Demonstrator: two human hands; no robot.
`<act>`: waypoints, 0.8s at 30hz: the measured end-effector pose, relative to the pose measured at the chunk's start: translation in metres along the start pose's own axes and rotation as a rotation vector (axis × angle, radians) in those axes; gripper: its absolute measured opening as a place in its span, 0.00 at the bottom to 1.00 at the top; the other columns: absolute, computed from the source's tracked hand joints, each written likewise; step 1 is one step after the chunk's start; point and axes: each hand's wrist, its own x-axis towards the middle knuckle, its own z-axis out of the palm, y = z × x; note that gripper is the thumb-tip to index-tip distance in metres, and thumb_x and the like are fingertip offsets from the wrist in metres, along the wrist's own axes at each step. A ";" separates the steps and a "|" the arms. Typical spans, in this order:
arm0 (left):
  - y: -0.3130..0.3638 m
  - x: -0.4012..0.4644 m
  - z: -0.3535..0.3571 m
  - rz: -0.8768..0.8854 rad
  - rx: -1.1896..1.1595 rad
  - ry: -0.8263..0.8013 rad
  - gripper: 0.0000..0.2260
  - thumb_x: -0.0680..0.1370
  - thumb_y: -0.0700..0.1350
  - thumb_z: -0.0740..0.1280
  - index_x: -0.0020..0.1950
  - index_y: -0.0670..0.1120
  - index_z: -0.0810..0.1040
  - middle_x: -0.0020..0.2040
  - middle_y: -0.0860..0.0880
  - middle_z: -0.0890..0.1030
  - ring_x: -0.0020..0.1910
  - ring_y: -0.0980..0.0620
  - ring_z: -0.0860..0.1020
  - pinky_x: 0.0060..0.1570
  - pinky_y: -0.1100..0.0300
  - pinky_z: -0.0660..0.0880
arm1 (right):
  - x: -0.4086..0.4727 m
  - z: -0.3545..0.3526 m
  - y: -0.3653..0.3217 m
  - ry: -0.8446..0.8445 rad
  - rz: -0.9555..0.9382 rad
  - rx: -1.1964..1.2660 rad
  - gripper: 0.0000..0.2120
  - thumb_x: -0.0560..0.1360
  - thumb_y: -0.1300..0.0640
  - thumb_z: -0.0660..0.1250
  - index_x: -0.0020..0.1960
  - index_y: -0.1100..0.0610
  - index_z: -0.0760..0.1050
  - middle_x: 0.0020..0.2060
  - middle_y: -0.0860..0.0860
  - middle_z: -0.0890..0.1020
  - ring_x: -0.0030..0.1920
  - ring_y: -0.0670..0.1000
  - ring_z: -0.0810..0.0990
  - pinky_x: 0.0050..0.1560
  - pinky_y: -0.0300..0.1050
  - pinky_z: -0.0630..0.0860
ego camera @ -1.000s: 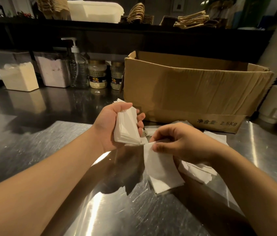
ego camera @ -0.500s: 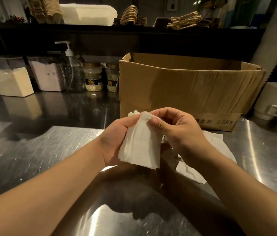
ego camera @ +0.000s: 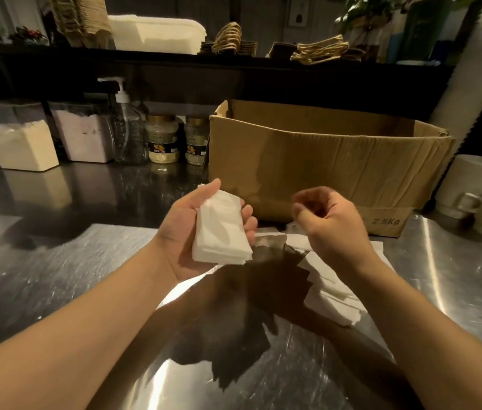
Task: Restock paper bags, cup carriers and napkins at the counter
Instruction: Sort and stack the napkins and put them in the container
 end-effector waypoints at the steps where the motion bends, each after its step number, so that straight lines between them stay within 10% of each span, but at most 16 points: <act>1: 0.002 0.000 -0.002 0.009 -0.028 -0.002 0.25 0.76 0.57 0.68 0.67 0.44 0.74 0.51 0.43 0.81 0.46 0.47 0.80 0.49 0.51 0.80 | 0.003 0.000 0.001 -0.090 0.038 -0.136 0.09 0.78 0.54 0.72 0.56 0.46 0.77 0.51 0.45 0.81 0.52 0.48 0.81 0.50 0.43 0.80; 5: 0.009 0.001 -0.006 0.055 -0.108 0.013 0.22 0.74 0.54 0.69 0.63 0.45 0.74 0.47 0.45 0.79 0.42 0.50 0.77 0.43 0.54 0.79 | 0.016 0.010 0.000 -0.416 0.022 -0.853 0.23 0.75 0.42 0.72 0.68 0.38 0.70 0.71 0.46 0.70 0.74 0.54 0.63 0.75 0.63 0.59; 10: 0.014 0.002 -0.012 0.112 -0.149 0.072 0.22 0.72 0.52 0.69 0.64 0.46 0.74 0.46 0.45 0.80 0.41 0.50 0.77 0.42 0.55 0.79 | 0.026 0.021 0.005 -0.479 -0.184 -1.042 0.18 0.81 0.46 0.65 0.70 0.39 0.71 0.70 0.46 0.72 0.72 0.53 0.65 0.74 0.58 0.59; 14: 0.017 0.001 -0.012 0.130 -0.159 0.067 0.20 0.73 0.52 0.69 0.62 0.45 0.75 0.45 0.45 0.80 0.40 0.50 0.77 0.43 0.55 0.79 | 0.027 0.022 0.006 -0.446 -0.121 -0.917 0.11 0.83 0.49 0.62 0.63 0.42 0.77 0.61 0.45 0.79 0.62 0.51 0.75 0.63 0.49 0.73; 16: 0.019 0.001 -0.013 0.135 -0.164 0.063 0.20 0.73 0.52 0.69 0.61 0.45 0.75 0.45 0.45 0.80 0.40 0.50 0.77 0.43 0.55 0.79 | 0.024 0.015 -0.003 -0.401 0.106 -0.520 0.07 0.83 0.55 0.63 0.57 0.46 0.79 0.55 0.47 0.82 0.51 0.50 0.80 0.48 0.42 0.77; 19: 0.019 0.001 -0.014 0.139 -0.156 0.064 0.19 0.75 0.53 0.68 0.61 0.45 0.75 0.45 0.45 0.80 0.40 0.50 0.77 0.43 0.55 0.78 | 0.018 0.001 -0.014 -0.446 0.387 0.014 0.09 0.81 0.63 0.64 0.53 0.54 0.82 0.53 0.56 0.83 0.49 0.55 0.81 0.50 0.51 0.80; 24: 0.018 0.005 -0.015 0.156 -0.139 0.099 0.23 0.73 0.51 0.69 0.66 0.45 0.73 0.46 0.45 0.80 0.40 0.50 0.78 0.45 0.54 0.78 | 0.019 0.006 0.003 -0.492 0.157 -0.540 0.10 0.81 0.50 0.68 0.61 0.41 0.79 0.56 0.42 0.80 0.52 0.46 0.79 0.56 0.50 0.82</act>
